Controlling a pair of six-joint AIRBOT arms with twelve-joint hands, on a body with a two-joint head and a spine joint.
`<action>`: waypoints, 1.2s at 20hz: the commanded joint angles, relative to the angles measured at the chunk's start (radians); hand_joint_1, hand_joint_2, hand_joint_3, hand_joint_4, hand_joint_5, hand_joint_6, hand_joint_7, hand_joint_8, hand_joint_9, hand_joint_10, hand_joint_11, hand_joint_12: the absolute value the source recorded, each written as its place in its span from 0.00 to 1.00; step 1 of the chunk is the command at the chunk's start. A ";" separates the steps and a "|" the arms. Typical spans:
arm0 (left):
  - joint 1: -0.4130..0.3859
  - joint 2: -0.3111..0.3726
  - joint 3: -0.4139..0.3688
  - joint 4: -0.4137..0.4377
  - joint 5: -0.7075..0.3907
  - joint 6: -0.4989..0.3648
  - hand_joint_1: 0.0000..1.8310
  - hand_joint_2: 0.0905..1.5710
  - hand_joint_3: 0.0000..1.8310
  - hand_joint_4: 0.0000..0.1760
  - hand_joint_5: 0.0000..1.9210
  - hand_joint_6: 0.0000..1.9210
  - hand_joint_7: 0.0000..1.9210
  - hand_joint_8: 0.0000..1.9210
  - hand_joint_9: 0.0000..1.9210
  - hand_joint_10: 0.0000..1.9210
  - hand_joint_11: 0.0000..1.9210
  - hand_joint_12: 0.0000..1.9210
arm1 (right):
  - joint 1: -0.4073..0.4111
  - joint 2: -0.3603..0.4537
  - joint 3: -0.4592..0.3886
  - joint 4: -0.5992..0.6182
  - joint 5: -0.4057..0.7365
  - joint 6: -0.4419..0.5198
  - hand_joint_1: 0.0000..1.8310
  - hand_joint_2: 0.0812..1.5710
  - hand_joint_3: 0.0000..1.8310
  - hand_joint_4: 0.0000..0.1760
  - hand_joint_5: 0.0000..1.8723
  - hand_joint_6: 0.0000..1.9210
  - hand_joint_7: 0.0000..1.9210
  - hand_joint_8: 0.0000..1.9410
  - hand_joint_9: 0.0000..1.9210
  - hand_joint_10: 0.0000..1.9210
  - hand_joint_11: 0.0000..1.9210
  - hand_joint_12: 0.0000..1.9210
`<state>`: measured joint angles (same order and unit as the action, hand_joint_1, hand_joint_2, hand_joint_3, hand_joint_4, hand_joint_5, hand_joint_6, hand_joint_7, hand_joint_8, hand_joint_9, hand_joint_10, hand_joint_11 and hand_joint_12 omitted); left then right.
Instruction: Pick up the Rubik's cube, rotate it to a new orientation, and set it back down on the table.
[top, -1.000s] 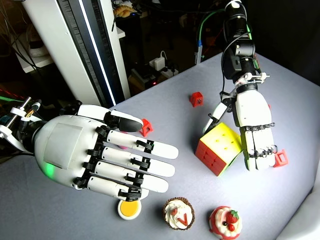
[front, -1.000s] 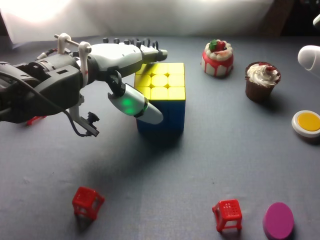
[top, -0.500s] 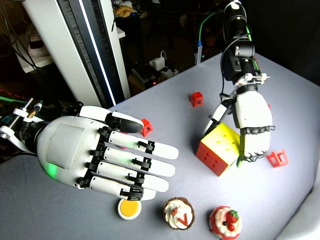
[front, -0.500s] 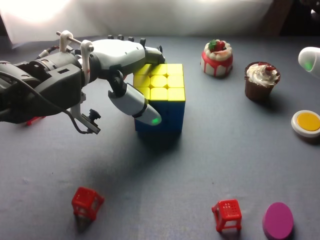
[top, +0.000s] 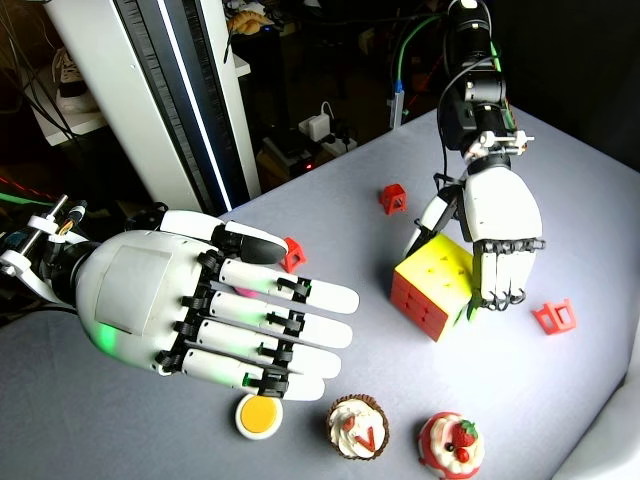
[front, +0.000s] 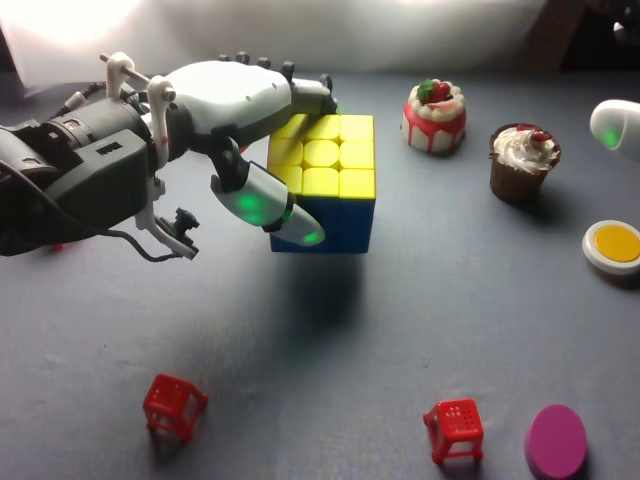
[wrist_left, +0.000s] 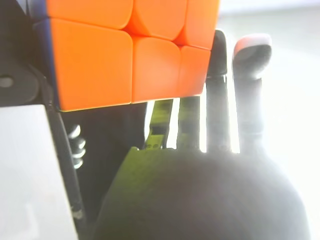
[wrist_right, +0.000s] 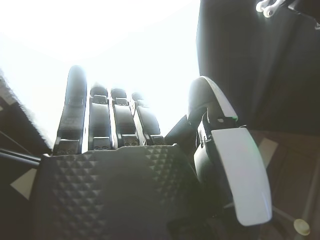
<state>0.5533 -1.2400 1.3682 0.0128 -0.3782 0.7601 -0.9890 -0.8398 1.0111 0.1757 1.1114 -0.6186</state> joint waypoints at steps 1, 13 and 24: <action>-0.018 0.009 -0.005 0.002 -0.185 -0.025 0.58 0.58 0.37 0.00 0.38 0.83 0.46 1.00 0.52 1.00 0.59 1.00 | 0.011 -0.003 0.010 0.004 0.130 0.006 0.11 0.94 0.01 0.00 0.00 0.00 0.00 0.00 0.02 0.01 0.00 0.23; -0.008 0.077 -0.081 0.092 -0.447 -0.130 0.75 0.35 0.73 0.00 0.57 1.00 0.51 1.00 0.65 1.00 0.69 1.00 | 0.015 -0.161 0.178 -0.046 0.160 0.006 0.01 0.90 0.00 0.00 0.00 0.00 0.05 0.00 0.04 0.10 0.00 0.38; -0.025 0.105 -0.104 0.110 -0.540 -0.128 0.67 0.33 0.78 0.00 0.47 0.87 0.52 1.00 0.64 1.00 0.69 1.00 | 0.127 -0.249 0.263 -0.129 0.155 0.006 0.00 0.86 0.00 0.00 0.01 0.00 0.01 0.00 0.01 0.07 0.00 0.00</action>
<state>0.5503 -1.1374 1.2682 0.1474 -0.7612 0.6407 -0.8715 -1.0904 1.2720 0.0254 1.1538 -0.6186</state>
